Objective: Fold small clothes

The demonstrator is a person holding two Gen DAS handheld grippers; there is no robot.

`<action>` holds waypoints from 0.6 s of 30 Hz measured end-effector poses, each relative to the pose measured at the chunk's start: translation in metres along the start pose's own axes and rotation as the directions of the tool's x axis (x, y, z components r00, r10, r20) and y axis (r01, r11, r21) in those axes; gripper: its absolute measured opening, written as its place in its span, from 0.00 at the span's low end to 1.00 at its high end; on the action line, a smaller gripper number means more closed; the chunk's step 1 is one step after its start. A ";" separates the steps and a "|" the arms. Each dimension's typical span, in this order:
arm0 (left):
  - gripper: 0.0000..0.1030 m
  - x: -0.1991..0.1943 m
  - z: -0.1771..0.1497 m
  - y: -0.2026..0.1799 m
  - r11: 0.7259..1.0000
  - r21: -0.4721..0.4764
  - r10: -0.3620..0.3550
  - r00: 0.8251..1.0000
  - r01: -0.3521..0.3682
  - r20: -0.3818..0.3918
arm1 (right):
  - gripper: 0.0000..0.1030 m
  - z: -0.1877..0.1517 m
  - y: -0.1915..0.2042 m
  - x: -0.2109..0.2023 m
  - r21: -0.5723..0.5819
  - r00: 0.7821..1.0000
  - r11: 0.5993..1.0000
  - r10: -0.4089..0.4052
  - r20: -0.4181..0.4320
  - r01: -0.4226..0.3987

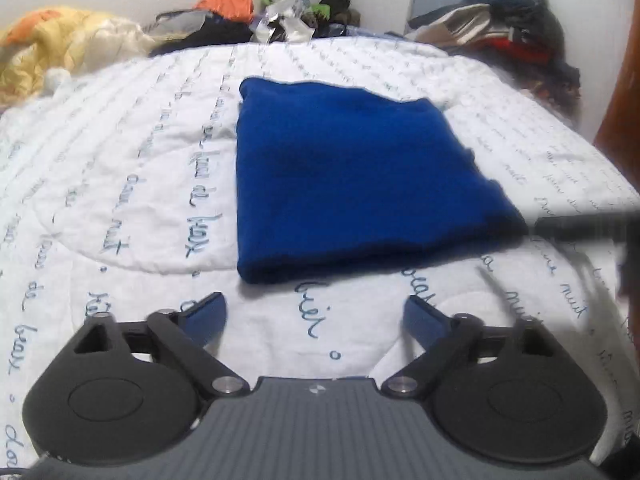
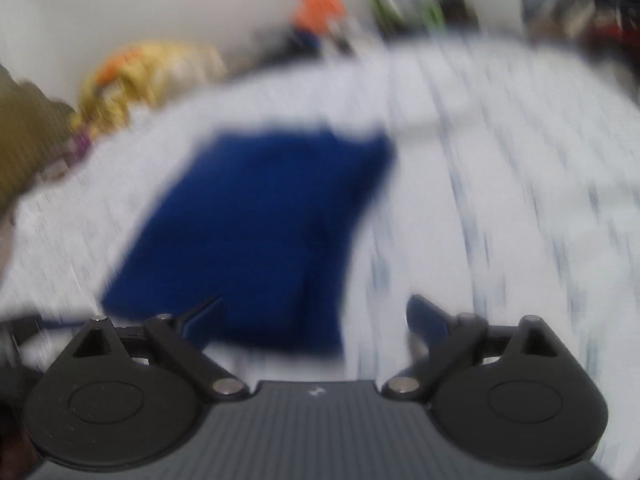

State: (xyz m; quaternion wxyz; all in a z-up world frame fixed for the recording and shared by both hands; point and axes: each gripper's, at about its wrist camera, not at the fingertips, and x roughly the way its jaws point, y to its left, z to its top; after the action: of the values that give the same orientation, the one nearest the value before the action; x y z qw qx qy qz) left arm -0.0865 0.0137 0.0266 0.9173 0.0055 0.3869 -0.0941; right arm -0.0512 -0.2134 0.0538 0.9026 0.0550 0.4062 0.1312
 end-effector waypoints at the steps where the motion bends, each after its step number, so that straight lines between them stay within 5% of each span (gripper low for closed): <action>1: 1.00 0.002 0.001 -0.001 1.000 0.001 0.010 1.000 -0.010 -0.010 | 0.98 -0.010 0.007 -0.003 -0.041 0.999 0.999 -0.029 0.028 0.031; 5: 1.00 0.012 0.006 -0.004 0.997 0.034 0.063 0.998 -0.063 -0.012 | 1.00 -0.026 0.033 0.001 -0.168 0.988 0.974 -0.146 0.056 0.154; 18: 1.00 0.015 0.004 -0.001 0.995 0.008 0.095 0.995 -0.095 0.007 | 1.00 -0.032 0.041 0.021 -0.114 0.980 0.978 -0.159 0.119 0.173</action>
State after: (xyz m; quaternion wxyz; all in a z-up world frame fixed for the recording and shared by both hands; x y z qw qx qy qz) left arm -0.0734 0.0098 0.0188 0.9220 0.0273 0.3827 -0.0521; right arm -0.0691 -0.1687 0.0257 0.9330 -0.0279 0.3504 0.0770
